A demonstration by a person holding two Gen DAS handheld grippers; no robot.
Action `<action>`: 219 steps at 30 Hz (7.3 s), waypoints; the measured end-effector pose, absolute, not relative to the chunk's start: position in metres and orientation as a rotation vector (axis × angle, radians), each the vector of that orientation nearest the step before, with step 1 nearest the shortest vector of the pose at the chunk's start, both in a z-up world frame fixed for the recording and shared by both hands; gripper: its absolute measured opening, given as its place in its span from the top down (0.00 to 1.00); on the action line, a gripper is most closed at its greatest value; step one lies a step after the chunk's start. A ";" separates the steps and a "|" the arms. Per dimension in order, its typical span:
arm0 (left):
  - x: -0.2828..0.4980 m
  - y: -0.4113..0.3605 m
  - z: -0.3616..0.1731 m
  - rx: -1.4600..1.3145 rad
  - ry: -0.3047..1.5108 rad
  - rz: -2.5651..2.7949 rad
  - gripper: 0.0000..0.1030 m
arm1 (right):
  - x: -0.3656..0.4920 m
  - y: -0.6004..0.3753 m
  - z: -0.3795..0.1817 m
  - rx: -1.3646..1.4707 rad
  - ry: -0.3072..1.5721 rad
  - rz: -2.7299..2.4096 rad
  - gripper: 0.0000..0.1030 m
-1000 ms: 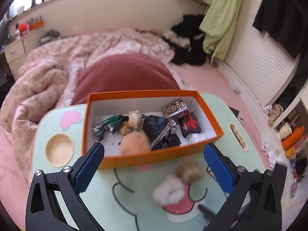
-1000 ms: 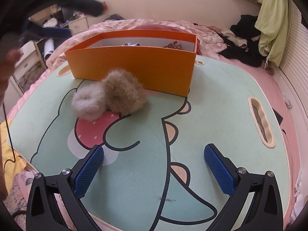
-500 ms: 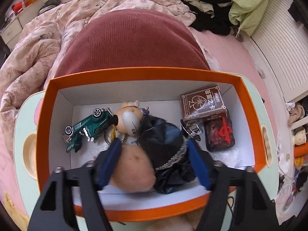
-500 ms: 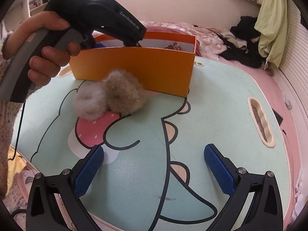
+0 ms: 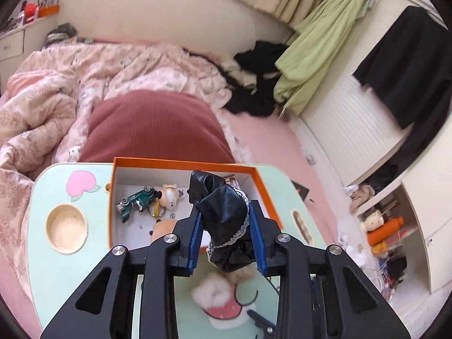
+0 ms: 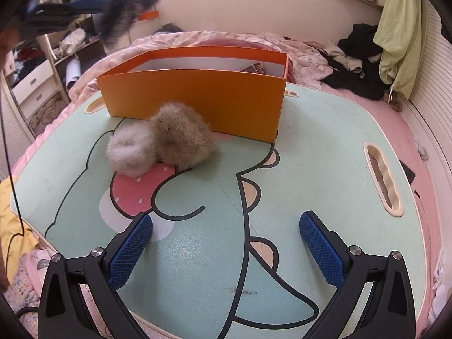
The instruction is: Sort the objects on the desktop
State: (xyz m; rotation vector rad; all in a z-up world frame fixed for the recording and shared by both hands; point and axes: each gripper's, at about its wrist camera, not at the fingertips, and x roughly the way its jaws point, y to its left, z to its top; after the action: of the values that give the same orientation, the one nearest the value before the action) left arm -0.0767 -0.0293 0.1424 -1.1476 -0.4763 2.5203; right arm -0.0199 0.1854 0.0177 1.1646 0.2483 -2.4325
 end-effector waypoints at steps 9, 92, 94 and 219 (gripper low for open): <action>-0.044 -0.038 0.062 -1.422 -0.406 2.590 0.68 | -0.021 0.185 0.018 1.176 0.250 -2.427 0.00; 0.009 0.005 0.004 -1.335 -0.014 2.787 0.00 | -0.233 0.041 0.044 1.606 0.056 -2.118 0.62; 0.009 0.005 0.004 -1.334 -0.015 2.787 0.00 | -0.226 0.051 0.062 1.541 0.012 -2.134 0.62; -0.218 -0.003 0.041 -1.864 0.566 2.488 0.80 | -0.022 0.202 0.012 1.221 0.232 -2.493 0.00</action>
State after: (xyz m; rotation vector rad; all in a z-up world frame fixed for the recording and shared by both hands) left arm -0.2176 -0.0032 0.0407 -1.8642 0.5662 2.4881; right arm -0.0216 0.2024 0.0123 1.2212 0.2319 -2.4927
